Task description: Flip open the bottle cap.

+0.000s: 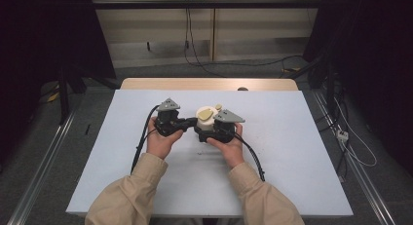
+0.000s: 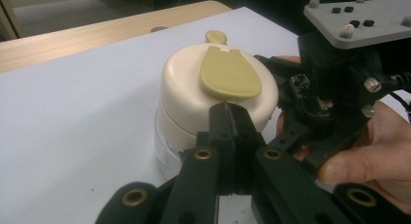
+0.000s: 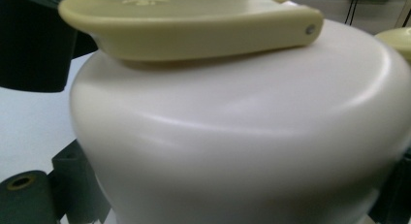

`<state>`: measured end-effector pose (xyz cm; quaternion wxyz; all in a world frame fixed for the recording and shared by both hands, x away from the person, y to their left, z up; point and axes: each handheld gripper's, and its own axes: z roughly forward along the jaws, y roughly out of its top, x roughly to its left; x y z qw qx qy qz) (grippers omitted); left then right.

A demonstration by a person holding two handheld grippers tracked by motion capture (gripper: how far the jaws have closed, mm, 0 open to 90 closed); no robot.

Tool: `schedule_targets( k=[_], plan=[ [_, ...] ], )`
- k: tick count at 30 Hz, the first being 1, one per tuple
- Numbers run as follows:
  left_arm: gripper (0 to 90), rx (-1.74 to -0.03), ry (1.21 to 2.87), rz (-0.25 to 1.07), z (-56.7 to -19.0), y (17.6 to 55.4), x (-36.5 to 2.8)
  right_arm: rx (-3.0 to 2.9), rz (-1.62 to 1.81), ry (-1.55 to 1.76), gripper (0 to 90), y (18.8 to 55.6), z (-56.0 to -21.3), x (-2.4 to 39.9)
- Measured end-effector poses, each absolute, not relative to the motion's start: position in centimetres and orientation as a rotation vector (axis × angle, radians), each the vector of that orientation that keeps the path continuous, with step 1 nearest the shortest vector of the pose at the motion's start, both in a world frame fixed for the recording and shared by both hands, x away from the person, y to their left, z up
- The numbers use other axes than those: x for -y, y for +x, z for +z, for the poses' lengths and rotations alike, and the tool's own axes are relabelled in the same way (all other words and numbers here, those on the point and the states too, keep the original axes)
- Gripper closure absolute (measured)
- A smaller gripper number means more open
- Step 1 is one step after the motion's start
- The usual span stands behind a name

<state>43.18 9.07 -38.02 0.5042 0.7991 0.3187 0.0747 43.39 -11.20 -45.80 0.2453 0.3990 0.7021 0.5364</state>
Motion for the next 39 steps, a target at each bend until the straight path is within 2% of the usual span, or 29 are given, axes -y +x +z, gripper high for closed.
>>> schedule_targets(
  k=[39],
  plan=[
    [90.0, -0.771, 1.931, 0.202, -37.07, 43.57, -8.1, -1.919, 1.462, 1.086, 6.4, 43.41, -45.79, 11.21]
  ],
)
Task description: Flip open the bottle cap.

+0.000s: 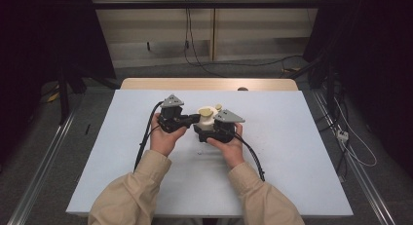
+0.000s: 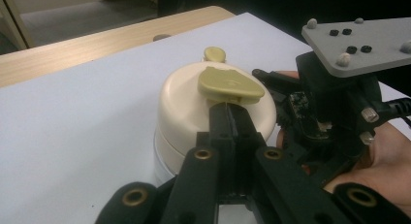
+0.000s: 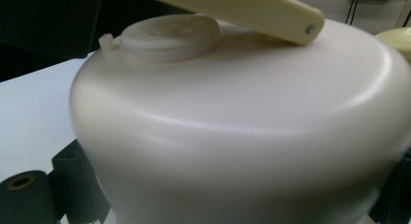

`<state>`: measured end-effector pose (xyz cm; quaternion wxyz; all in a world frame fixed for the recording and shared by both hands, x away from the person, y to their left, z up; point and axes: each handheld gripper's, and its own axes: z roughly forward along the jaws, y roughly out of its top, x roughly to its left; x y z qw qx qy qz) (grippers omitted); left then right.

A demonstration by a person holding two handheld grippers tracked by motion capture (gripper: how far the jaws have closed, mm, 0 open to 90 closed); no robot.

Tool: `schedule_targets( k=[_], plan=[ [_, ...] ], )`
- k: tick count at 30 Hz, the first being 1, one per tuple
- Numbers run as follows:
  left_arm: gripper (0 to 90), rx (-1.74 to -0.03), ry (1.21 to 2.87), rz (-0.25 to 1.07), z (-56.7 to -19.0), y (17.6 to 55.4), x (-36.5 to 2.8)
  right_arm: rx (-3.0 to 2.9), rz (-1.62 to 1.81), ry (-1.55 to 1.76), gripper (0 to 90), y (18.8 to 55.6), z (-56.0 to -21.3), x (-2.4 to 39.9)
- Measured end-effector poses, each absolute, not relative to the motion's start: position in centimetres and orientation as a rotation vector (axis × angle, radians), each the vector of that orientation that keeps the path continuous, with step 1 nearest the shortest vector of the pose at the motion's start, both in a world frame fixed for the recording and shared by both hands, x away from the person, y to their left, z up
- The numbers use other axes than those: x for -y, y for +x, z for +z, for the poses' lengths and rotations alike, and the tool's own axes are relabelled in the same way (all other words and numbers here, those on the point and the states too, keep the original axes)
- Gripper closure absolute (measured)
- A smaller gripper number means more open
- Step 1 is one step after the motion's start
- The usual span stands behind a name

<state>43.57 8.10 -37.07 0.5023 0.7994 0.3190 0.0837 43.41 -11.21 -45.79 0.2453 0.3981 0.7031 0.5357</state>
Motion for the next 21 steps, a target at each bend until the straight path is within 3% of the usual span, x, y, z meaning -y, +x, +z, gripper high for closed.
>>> schedule_targets(
  k=[21],
  plan=[
    [90.0, -0.779, 1.914, 0.202, -36.61, 43.89, -7.82, -1.919, 1.462, 1.087, 6.4, 43.41, -45.79, 11.2]
  ],
)
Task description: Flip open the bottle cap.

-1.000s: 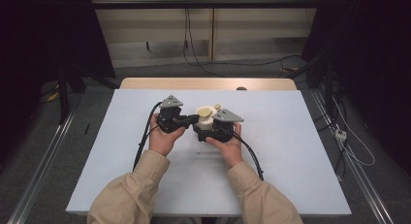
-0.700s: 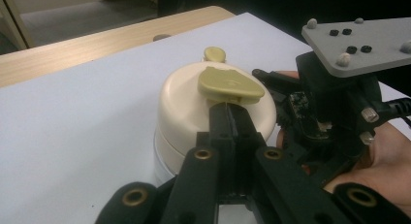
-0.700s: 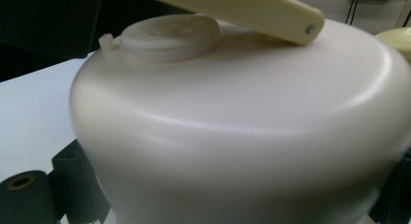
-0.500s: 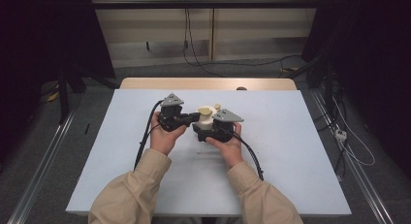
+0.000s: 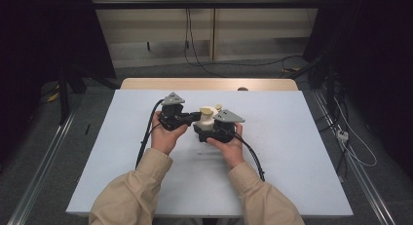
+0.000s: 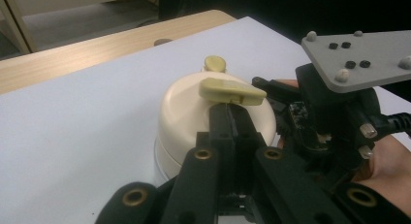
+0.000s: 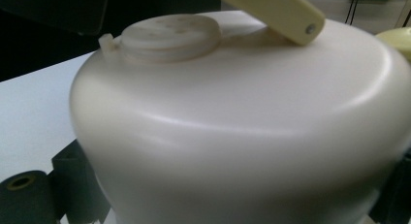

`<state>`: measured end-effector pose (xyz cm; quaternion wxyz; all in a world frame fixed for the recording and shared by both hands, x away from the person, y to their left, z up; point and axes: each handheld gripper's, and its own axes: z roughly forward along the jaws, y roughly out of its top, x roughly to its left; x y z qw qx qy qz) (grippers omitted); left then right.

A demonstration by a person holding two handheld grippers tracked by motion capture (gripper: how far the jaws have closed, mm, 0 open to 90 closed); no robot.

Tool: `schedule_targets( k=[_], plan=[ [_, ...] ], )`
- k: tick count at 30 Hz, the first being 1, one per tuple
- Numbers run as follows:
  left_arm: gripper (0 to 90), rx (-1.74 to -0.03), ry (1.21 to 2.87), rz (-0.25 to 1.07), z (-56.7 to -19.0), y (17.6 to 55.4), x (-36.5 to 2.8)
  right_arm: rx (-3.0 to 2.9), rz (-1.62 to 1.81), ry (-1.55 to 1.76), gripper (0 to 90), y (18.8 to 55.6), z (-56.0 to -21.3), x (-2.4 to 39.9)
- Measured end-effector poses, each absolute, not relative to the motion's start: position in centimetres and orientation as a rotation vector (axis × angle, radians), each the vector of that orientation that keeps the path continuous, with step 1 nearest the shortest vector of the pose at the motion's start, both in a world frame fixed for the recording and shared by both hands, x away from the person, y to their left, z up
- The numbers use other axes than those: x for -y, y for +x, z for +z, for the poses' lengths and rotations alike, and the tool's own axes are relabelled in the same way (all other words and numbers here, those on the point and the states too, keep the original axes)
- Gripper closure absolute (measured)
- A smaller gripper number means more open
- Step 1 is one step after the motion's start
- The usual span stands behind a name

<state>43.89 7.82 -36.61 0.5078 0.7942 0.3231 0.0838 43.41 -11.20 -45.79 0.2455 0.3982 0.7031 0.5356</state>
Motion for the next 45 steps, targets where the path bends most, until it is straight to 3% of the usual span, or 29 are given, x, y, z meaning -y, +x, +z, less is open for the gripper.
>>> schedule_targets(
  k=[45],
  plan=[
    [90.0, -0.774, 1.903, 0.21, -35.4, 45.0, -6.5, -1.919, 1.46, 1.088, 6.4, 43.4, -45.8, 11.2]
  ],
)
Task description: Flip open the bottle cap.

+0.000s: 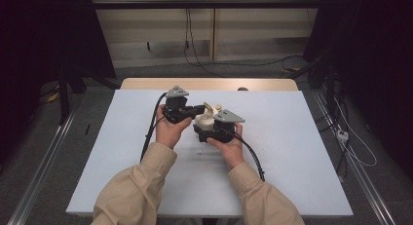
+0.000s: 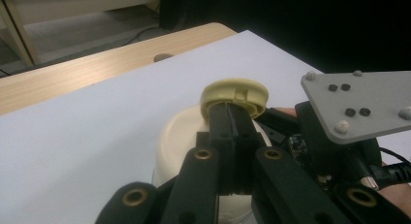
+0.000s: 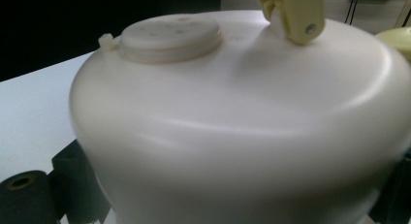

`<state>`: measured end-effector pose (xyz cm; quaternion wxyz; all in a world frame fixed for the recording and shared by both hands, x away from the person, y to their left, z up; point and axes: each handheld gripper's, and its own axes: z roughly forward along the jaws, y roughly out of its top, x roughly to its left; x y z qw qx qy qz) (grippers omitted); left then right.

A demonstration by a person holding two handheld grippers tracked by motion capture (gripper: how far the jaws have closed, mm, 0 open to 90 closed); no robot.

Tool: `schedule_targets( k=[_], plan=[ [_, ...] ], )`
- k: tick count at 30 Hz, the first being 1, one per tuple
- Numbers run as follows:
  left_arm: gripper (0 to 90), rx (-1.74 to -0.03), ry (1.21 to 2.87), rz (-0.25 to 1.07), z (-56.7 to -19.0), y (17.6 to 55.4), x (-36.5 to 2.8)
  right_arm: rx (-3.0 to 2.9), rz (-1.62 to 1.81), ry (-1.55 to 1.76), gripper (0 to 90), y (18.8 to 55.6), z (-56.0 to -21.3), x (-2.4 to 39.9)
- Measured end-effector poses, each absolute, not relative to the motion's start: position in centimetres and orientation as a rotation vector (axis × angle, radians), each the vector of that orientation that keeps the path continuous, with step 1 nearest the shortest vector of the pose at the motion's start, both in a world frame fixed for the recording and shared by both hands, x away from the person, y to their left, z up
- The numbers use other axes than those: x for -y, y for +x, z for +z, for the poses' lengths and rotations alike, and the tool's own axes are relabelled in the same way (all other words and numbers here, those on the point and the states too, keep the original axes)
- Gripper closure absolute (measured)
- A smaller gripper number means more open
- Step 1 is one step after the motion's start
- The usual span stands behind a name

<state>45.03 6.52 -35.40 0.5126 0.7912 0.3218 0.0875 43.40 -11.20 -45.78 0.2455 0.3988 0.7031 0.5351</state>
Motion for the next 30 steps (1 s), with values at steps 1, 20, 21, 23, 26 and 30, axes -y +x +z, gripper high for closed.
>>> schedule_targets(
  k=[1, 20, 21, 23, 26, 30],
  plan=[
    [90.0, -0.771, 1.9, 0.211, -35.38, 45.05, -6.48, -1.919, 1.46, 1.089, 6.4, 43.4, -45.78, 11.2],
    [90.0, -0.77, 1.905, 0.215, -35.15, 45.32, -5.88, -1.919, 1.46, 1.088, 6.4, 43.4, -45.78, 11.2],
    [90.0, -0.765, 1.904, 0.216, -35.13, 45.36, -5.81, -1.919, 1.459, 1.088, 6.4, 43.39, -45.78, 11.19],
    [90.0, -0.761, 1.91, 0.211, -35.11, 45.41, -5.68, -1.919, 1.459, 1.088, 6.4, 43.4, -45.78, 11.2],
    [90.0, -0.756, 1.906, 0.219, -34.97, 45.48, -5.64, -1.919, 1.459, 1.086, 6.4, 43.4, -45.78, 11.2],
    [90.0, -0.758, 1.903, 0.217, -34.88, 45.65, -5.67, -1.918, 1.459, 1.085, 6.4, 43.41, -45.79, 11.2]
  ],
)
